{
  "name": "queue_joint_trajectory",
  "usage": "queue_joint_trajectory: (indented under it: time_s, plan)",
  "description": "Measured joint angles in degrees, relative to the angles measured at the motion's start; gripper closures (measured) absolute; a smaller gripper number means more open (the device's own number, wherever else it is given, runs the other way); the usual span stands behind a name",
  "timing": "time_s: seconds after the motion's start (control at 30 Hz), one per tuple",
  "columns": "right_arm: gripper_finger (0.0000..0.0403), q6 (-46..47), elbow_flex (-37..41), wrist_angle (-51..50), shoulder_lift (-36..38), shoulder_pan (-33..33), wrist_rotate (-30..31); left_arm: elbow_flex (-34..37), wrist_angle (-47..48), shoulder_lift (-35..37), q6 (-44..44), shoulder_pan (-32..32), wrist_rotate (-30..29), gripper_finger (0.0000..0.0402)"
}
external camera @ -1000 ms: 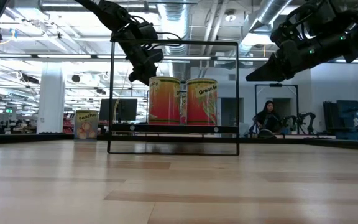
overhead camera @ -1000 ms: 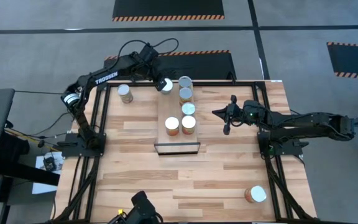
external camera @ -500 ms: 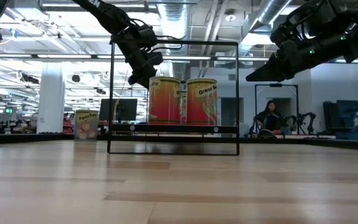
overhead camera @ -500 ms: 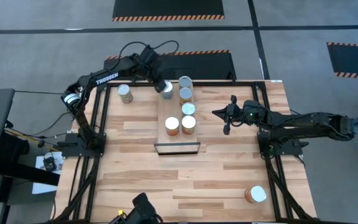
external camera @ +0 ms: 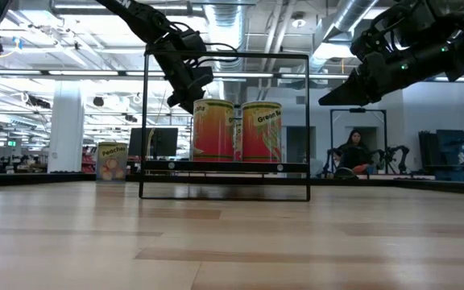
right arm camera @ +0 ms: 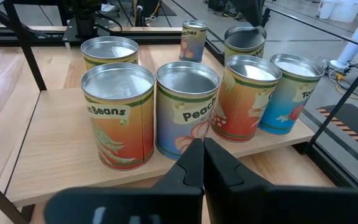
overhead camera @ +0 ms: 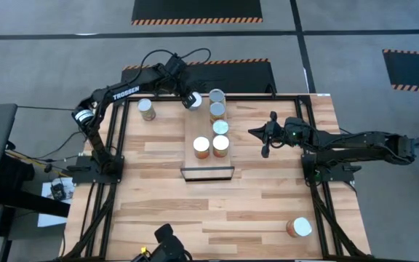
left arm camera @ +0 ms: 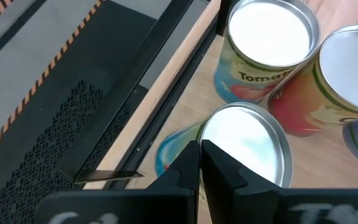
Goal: Pick and place cans onto a shelf
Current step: Align the canned tomatoes with the other canned tomatoes on the shelf
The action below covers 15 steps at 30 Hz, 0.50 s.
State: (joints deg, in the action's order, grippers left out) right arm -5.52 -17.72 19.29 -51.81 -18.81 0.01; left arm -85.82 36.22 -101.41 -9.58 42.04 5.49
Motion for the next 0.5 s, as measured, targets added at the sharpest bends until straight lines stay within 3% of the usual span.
queue_joint_trajectory:
  time_s: [0.27, 0.5]
  plan:
    - [0.0388, 0.0, 0.0, 0.01, 0.0, 0.0, 0.0, 0.0, -0.21, 0.0, -0.86, -0.04, 0.03, 0.0401]
    - [0.0384, 0.0, 0.0, 0.02, -0.01, 0.0, 0.0, 0.0, -0.21, 0.0, -0.94, -0.05, 0.05, 0.0373]
